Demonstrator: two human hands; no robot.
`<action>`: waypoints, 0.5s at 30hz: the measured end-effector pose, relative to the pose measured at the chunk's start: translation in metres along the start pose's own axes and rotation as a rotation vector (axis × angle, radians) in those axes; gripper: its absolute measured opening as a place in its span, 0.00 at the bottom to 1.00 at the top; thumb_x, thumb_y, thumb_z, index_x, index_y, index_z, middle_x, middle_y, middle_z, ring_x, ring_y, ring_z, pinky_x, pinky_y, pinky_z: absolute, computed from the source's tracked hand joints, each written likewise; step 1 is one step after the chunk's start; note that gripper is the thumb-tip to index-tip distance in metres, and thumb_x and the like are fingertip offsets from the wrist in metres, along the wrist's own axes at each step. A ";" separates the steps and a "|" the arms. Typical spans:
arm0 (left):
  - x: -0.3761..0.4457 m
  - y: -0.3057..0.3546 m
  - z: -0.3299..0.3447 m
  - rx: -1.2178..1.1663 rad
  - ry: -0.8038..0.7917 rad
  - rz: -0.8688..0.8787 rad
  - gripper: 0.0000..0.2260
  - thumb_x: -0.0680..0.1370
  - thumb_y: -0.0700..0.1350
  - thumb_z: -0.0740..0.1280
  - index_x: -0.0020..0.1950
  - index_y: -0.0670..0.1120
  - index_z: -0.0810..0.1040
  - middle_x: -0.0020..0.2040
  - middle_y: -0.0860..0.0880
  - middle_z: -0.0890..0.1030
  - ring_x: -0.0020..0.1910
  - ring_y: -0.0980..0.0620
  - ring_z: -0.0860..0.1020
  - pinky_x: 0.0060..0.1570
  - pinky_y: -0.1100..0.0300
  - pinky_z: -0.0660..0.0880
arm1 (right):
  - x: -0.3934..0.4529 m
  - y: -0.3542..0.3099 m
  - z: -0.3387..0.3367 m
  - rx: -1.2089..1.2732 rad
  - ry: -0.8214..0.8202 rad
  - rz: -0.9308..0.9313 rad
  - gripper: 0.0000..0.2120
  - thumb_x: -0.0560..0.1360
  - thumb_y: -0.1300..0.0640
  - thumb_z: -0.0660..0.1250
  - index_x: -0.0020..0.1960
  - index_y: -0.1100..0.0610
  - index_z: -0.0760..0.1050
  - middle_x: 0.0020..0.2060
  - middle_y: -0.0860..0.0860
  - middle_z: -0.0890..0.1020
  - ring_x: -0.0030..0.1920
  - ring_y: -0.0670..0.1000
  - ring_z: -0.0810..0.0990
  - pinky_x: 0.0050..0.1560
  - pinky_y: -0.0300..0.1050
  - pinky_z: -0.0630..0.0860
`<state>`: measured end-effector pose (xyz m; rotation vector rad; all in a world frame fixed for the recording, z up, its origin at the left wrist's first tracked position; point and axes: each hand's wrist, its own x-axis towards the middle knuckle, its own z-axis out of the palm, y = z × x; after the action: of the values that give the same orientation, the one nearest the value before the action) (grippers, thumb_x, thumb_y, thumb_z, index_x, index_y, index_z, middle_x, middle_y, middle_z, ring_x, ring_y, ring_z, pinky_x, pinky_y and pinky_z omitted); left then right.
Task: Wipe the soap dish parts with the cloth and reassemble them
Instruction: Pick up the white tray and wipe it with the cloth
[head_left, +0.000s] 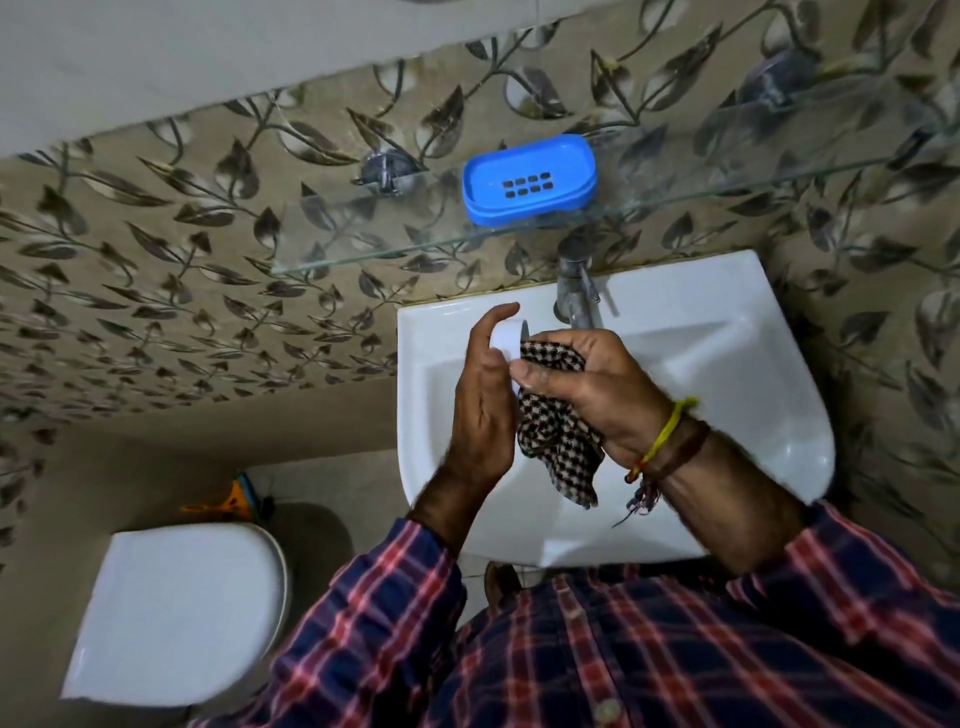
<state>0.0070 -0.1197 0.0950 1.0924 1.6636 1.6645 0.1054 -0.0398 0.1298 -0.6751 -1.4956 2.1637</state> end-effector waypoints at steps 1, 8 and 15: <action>0.003 0.000 0.000 -0.026 0.031 -0.028 0.31 0.81 0.66 0.49 0.71 0.42 0.68 0.45 0.37 0.80 0.41 0.37 0.79 0.43 0.48 0.78 | 0.000 0.001 -0.001 -0.051 -0.018 -0.024 0.05 0.76 0.69 0.68 0.42 0.63 0.78 0.32 0.55 0.79 0.31 0.52 0.78 0.33 0.45 0.79; 0.005 -0.006 0.006 -0.315 0.187 -0.396 0.28 0.85 0.58 0.45 0.56 0.41 0.79 0.43 0.47 0.86 0.45 0.50 0.84 0.46 0.60 0.79 | 0.003 0.004 0.002 -0.348 -0.016 -0.116 0.10 0.74 0.71 0.69 0.53 0.63 0.82 0.45 0.52 0.84 0.47 0.45 0.82 0.54 0.39 0.78; 0.026 0.010 -0.004 -0.288 0.200 -0.526 0.28 0.82 0.64 0.53 0.49 0.45 0.84 0.39 0.48 0.86 0.40 0.51 0.84 0.46 0.57 0.81 | -0.001 0.015 0.004 -0.582 -0.037 -0.157 0.07 0.73 0.67 0.70 0.48 0.58 0.83 0.41 0.45 0.81 0.47 0.47 0.81 0.52 0.42 0.76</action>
<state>-0.0083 -0.1012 0.1096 0.3186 1.5855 1.6211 0.1031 -0.0486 0.1173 -0.6688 -2.1436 1.6294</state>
